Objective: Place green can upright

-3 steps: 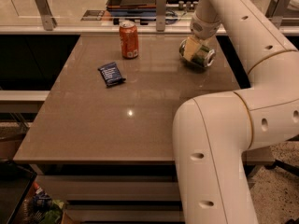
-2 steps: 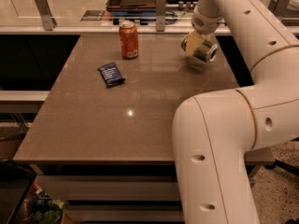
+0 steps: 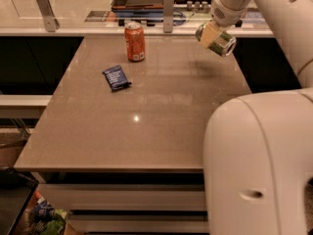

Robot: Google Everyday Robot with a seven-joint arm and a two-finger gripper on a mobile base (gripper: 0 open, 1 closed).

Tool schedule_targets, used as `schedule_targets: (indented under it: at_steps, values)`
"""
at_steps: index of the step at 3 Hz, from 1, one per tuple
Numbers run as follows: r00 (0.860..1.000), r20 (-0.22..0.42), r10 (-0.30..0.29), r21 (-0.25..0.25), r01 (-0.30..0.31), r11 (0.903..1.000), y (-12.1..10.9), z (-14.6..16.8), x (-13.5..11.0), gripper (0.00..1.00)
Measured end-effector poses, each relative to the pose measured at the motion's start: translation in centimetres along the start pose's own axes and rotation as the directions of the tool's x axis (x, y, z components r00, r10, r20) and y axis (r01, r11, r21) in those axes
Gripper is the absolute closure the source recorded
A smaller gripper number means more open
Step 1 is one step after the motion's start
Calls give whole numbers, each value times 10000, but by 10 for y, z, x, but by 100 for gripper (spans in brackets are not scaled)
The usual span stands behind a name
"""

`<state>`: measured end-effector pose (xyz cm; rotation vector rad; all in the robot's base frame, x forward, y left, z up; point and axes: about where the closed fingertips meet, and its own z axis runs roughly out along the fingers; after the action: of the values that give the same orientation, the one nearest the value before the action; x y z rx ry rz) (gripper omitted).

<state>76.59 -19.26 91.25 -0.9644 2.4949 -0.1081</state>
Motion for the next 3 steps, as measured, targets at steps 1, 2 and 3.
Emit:
schedule_targets:
  at_steps: [1, 2, 3]
  values:
    - [9904, 1370, -173, 311, 131, 9994, 4, -26, -4, 100]
    - [9677, 2481, -454, 358, 376, 9987, 17, -35, 2, 100]
    - [9411, 3300, -740, 302, 678, 9972, 26, -39, 5, 100]
